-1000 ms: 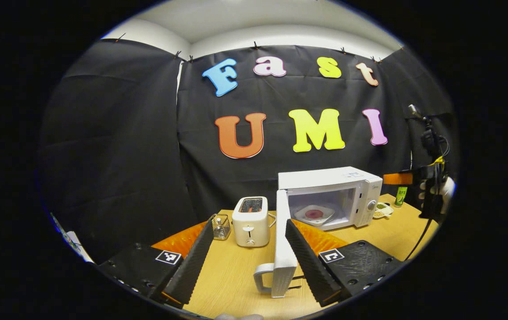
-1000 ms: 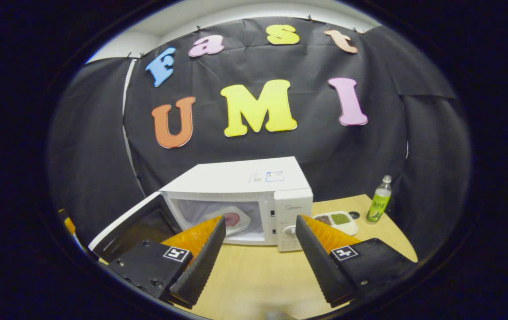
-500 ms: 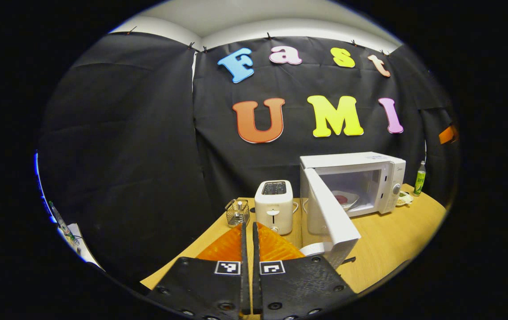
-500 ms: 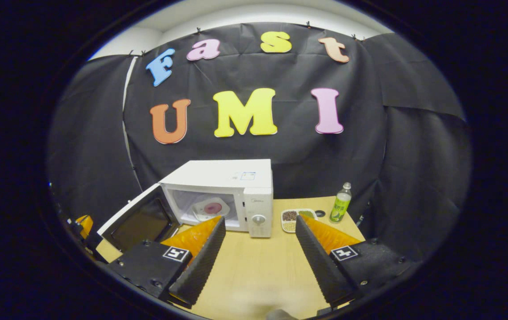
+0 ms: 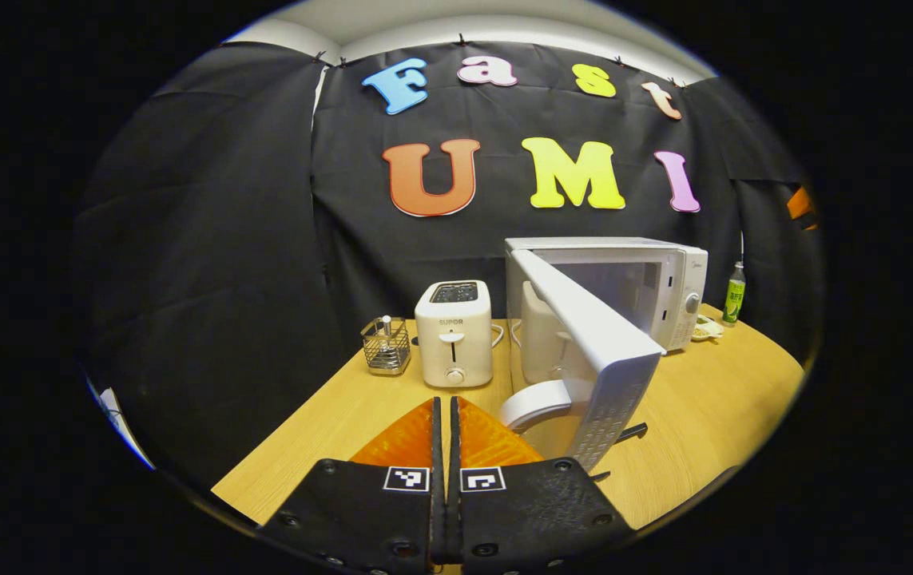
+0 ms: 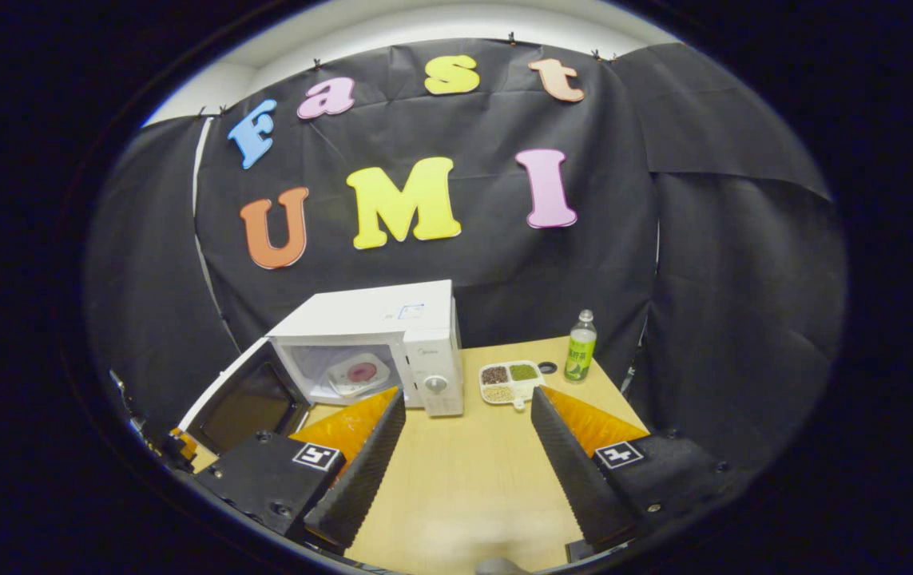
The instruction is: Open the microwave oven with the left hand, put the food in, and close the microwave oven.
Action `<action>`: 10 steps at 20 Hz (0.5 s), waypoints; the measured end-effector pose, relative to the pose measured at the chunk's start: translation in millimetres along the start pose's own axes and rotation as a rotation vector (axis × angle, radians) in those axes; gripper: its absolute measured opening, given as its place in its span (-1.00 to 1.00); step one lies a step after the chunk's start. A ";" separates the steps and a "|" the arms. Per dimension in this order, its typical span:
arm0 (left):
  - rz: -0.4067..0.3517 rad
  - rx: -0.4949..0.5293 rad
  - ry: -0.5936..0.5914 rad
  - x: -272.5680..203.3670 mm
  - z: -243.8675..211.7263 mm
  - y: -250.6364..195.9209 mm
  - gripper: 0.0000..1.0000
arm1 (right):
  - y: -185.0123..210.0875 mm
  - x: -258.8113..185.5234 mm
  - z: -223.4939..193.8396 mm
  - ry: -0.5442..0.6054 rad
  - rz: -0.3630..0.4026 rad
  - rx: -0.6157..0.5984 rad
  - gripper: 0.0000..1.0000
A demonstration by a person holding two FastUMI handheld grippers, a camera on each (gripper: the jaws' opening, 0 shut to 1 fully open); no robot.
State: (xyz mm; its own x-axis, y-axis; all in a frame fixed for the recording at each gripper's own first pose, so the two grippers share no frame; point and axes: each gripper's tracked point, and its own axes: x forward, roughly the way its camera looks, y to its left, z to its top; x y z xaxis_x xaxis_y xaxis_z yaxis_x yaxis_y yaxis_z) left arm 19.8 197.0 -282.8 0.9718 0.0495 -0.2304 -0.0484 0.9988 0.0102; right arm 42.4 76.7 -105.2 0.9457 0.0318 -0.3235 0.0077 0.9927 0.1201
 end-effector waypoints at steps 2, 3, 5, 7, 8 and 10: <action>-0.038 -0.027 -0.008 -2.1 3.1 -16.6 -1.00 | 5.8 -2.6 8.3 -0.003 0.023 0.034 0.83; -0.049 -0.024 -0.011 -3.6 3.9 -27.0 -1.00 | 4.5 -1.9 8.8 -0.001 0.029 0.032 1.00; -0.084 -0.018 -0.025 -3.2 6.4 -52.1 -1.00 | 6.6 -1.8 15.3 -0.003 0.042 0.018 1.00; -0.138 -0.015 -0.035 -1.2 9.3 -83.4 -1.00 | 10.3 -2.6 22.4 -0.009 0.056 0.012 1.00; -0.161 -0.010 -0.039 0.5 13.1 -97.3 -1.00 | 10.8 -3.1 24.4 -0.006 0.064 0.010 0.83; -0.211 -0.001 -0.056 6.5 20.9 -131.6 -1.00 | 11.4 -3.3 27.8 -0.002 0.079 0.009 0.83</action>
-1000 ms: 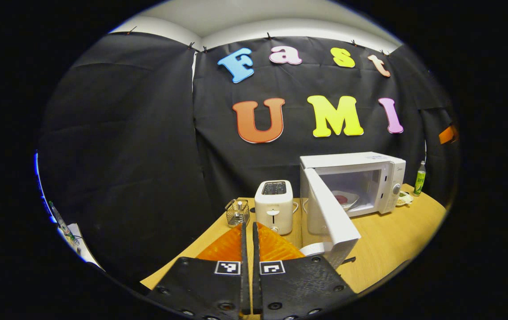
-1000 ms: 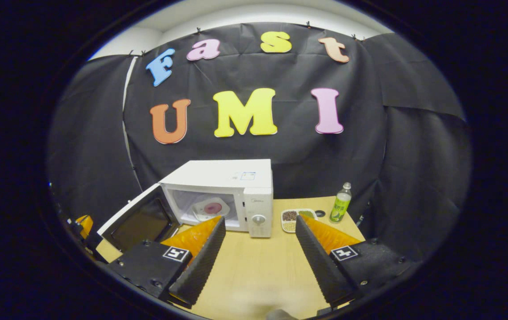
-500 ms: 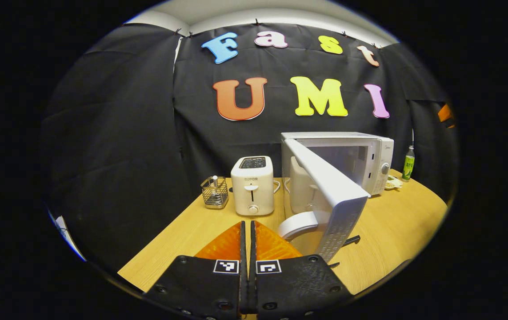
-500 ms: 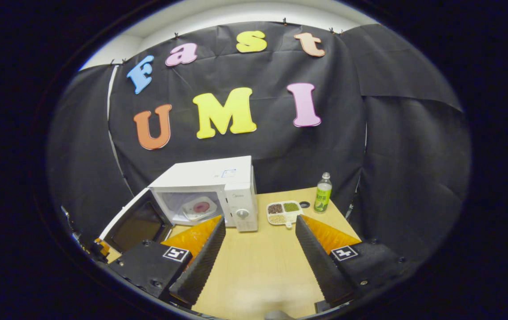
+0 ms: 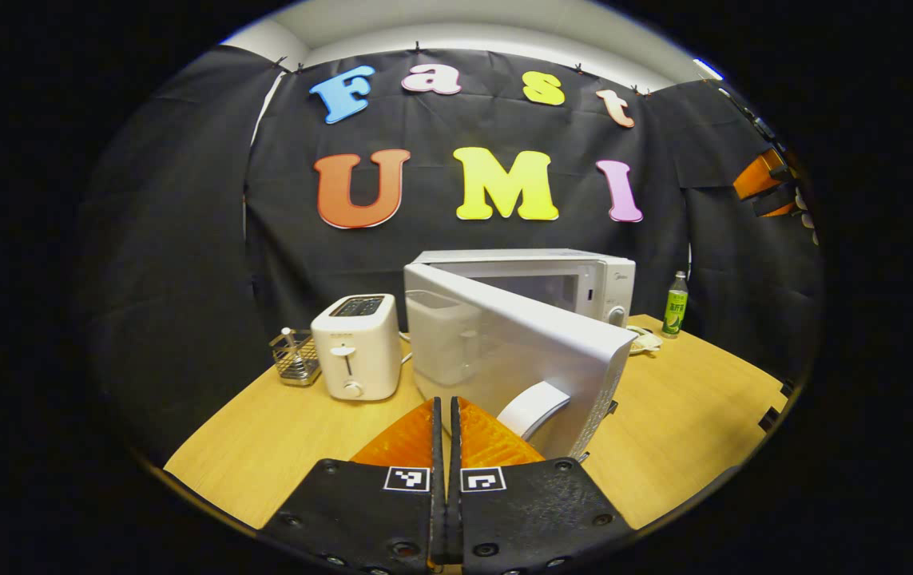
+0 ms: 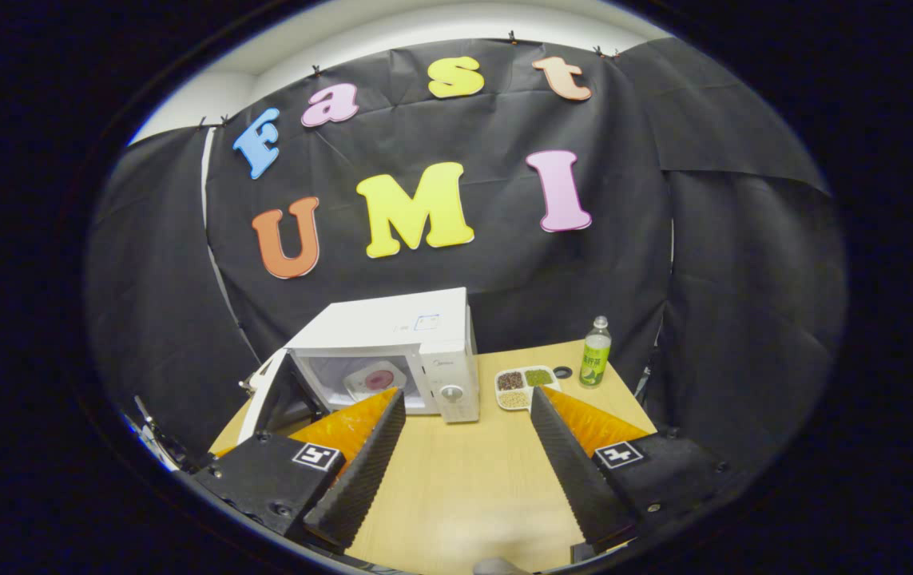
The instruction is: Open the microwave oven with the left hand, put the food in, and close the microwave oven.
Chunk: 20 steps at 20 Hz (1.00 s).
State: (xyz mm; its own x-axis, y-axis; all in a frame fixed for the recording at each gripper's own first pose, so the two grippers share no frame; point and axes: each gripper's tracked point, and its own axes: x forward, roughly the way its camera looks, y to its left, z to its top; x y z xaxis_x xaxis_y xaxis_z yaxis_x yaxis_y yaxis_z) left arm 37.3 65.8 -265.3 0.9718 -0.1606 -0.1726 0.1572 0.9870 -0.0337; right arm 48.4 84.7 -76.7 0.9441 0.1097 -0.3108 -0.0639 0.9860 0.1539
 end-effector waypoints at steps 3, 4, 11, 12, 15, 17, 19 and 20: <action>-0.076 0.000 -0.010 22.7 6.1 -46.6 -1.00 | -5.5 2.1 4.4 0.004 0.004 -0.009 0.83; -0.098 0.006 -0.014 32.9 8.8 -60.3 -1.00 | -8.6 2.8 5.0 0.007 0.005 -0.008 0.83; -0.228 0.052 -0.035 111.3 22.6 -145.9 -1.00 | -29.8 16.9 4.0 0.041 -0.004 0.014 0.83; -0.236 0.058 -0.040 122.6 25.2 -153.3 -1.00 | -31.1 19.8 5.2 0.042 -0.002 0.012 1.00; -0.234 0.066 -0.037 155.3 28.1 -166.8 -1.00 | -37.3 26.6 8.6 0.040 0.001 0.007 0.83; -0.228 0.069 -0.031 176.8 29.4 -173.2 -1.00 | -37.1 30.9 6.3 0.054 0.012 0.015 0.83; -0.215 0.075 -0.036 196.7 34.5 -178.4 -1.00 | -38.4 35.5 6.7 0.061 0.021 0.017 1.00; -0.206 0.079 -0.038 204.5 38.0 -179.2 -1.00 | -40.5 37.8 6.7 0.064 0.022 0.016 0.83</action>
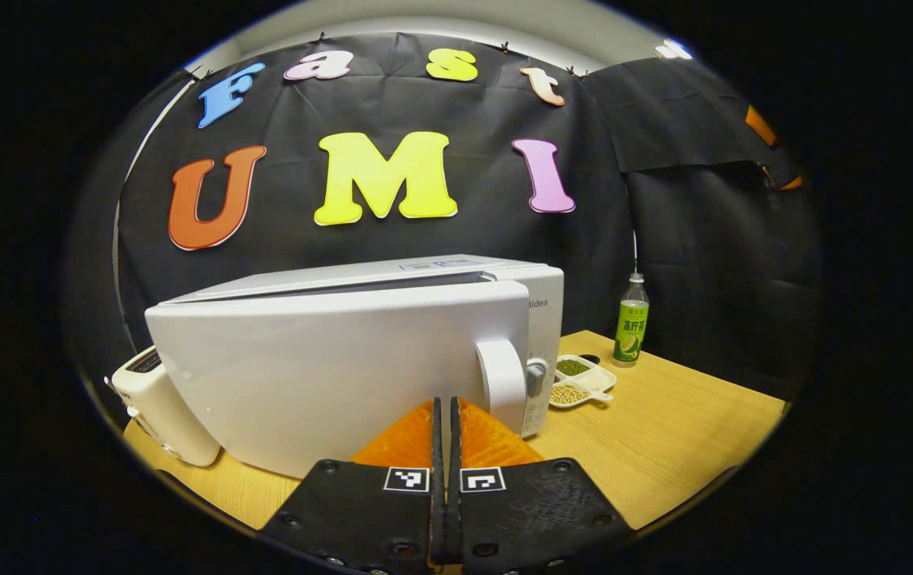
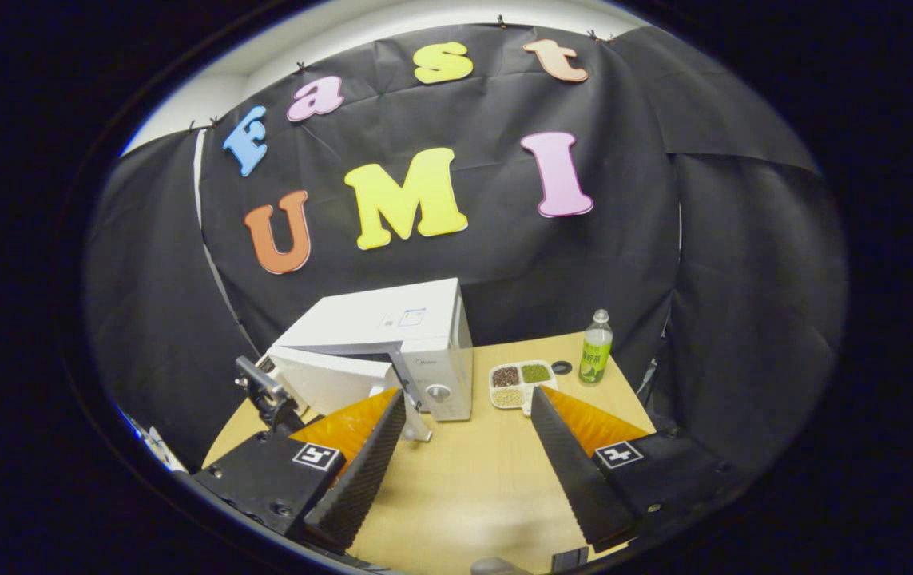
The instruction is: Open the microwave oven with the left hand, put the food in, and close the microwave oven.
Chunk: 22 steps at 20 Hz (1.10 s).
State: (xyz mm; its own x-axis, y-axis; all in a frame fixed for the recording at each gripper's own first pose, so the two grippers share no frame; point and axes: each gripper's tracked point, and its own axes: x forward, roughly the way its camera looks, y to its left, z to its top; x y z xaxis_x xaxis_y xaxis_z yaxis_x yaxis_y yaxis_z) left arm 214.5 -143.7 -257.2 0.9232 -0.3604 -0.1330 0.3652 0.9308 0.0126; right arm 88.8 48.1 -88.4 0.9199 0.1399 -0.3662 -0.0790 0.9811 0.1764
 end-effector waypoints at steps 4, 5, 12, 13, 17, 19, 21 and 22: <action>0.033 -0.017 0.002 31.2 9.5 5.3 -1.00 | -3.5 10.1 -1.0 0.025 0.014 -0.002 0.83; 0.046 -0.026 0.000 31.7 11.8 7.8 -1.00 | -5.9 11.5 -1.7 0.029 0.014 0.001 0.83; 0.082 -0.063 0.004 40.5 11.0 8.7 -1.00 | -3.7 19.1 -9.7 0.051 0.031 0.000 1.00; 0.102 -0.067 0.014 37.9 9.4 11.2 -1.00 | -1.4 19.7 -11.2 0.053 0.034 -0.011 1.00; 0.118 -0.074 0.057 9.5 8.6 17.0 -0.51 | 10.6 14.9 6.1 -0.006 0.048 -0.060 0.83; 0.141 -0.082 0.051 -11.2 14.7 33.5 0.45 | 17.7 10.5 13.4 -0.043 0.057 -0.096 1.00; 0.164 -0.099 0.041 -33.7 25.6 42.5 0.92 | 20.4 3.9 21.6 -0.083 0.053 -0.138 1.00; 0.179 -0.095 0.031 -45.5 33.0 47.6 0.93 | 22.5 0.2 25.4 -0.103 0.051 -0.161 1.00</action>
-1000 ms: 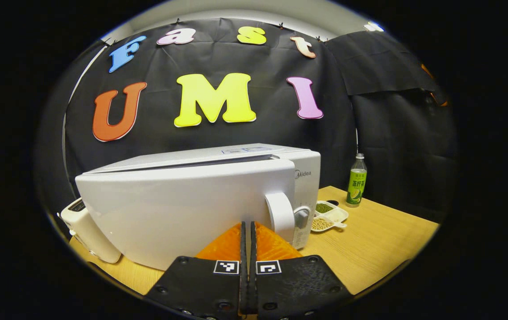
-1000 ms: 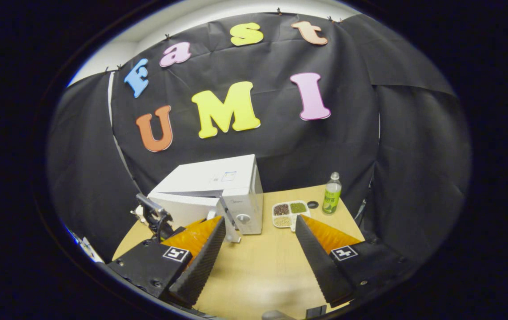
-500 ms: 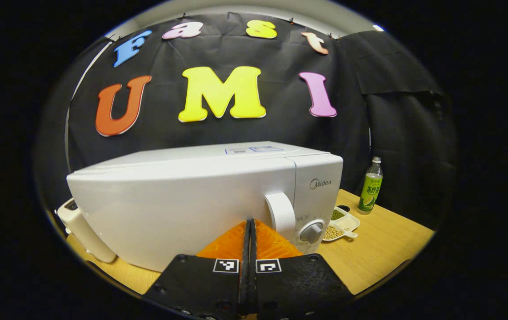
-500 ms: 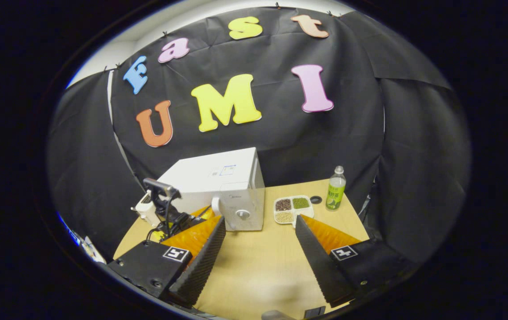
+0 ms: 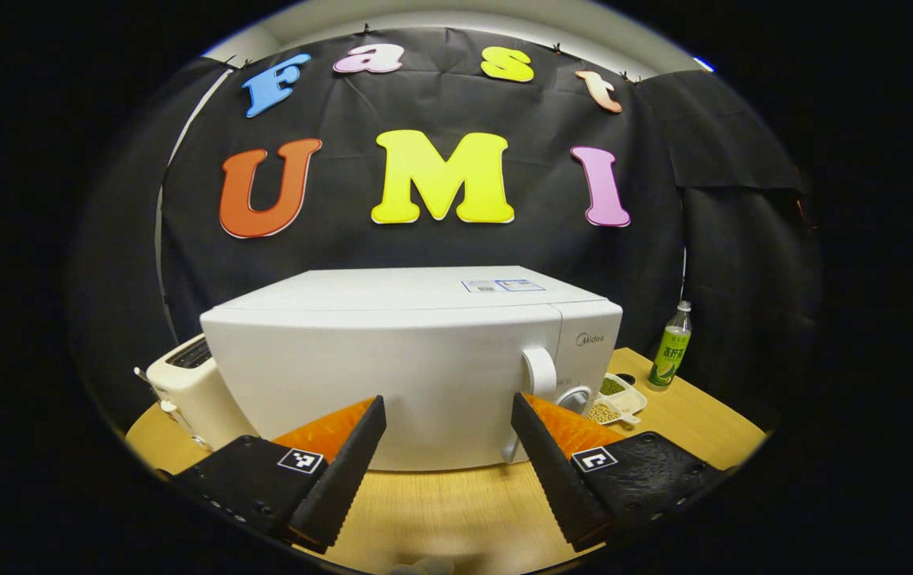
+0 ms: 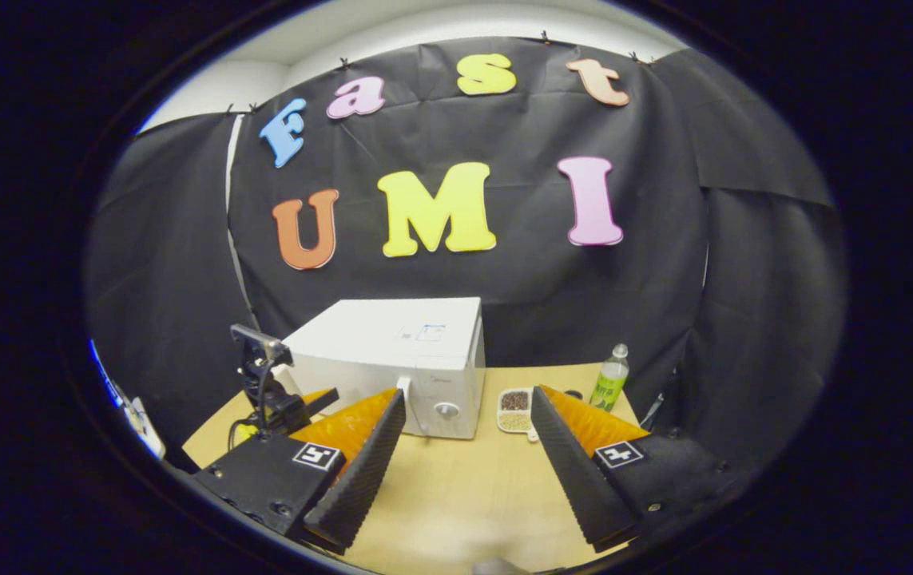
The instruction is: Open the microwave oven with the left hand, put the food in, and close the microwave oven.
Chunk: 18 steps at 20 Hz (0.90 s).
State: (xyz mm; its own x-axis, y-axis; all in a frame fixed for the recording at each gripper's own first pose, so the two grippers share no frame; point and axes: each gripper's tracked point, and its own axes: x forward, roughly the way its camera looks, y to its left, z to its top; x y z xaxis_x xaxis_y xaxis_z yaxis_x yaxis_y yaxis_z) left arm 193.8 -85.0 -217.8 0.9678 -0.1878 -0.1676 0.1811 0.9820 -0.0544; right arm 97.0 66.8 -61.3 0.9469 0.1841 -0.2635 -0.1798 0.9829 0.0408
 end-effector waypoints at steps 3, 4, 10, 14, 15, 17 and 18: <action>0.031 0.038 -0.033 -41.5 27.7 18.6 0.94 | 5.0 -10.4 5.9 -0.038 -0.008 -0.029 1.00; 0.037 0.041 -0.045 -56.6 36.3 23.7 0.92 | 5.6 -14.6 7.2 -0.045 -0.010 -0.030 1.00; 0.107 0.031 -0.121 -147.7 86.4 60.3 0.93 | 10.1 -35.1 5.2 -0.083 -0.067 -0.037 0.83; 0.151 0.005 -0.123 -192.5 107.5 82.7 0.93 | 12.5 -48.5 2.6 -0.110 -0.117 -0.049 0.83; 0.159 0.002 -0.130 -201.2 115.3 87.0 0.93 | 13.8 -52.5 3.6 -0.123 -0.129 -0.049 1.00; 0.172 0.005 -0.154 -215.0 127.7 92.3 0.93 | 15.5 -58.4 2.5 -0.137 -0.148 -0.047 1.00; 0.180 0.009 -0.162 -220.5 132.5 96.2 0.92 | 15.5 -62.2 3.3 -0.144 -0.161 -0.046 1.00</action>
State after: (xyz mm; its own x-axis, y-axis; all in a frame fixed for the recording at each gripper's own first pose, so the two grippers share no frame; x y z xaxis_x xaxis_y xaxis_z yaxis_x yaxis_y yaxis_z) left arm 20.9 53.8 -55.7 0.9999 -0.0041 -0.0139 0.0037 0.9996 -0.0286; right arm 36.2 70.6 -41.1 0.9921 0.0276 -0.1224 -0.0322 0.9988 -0.0358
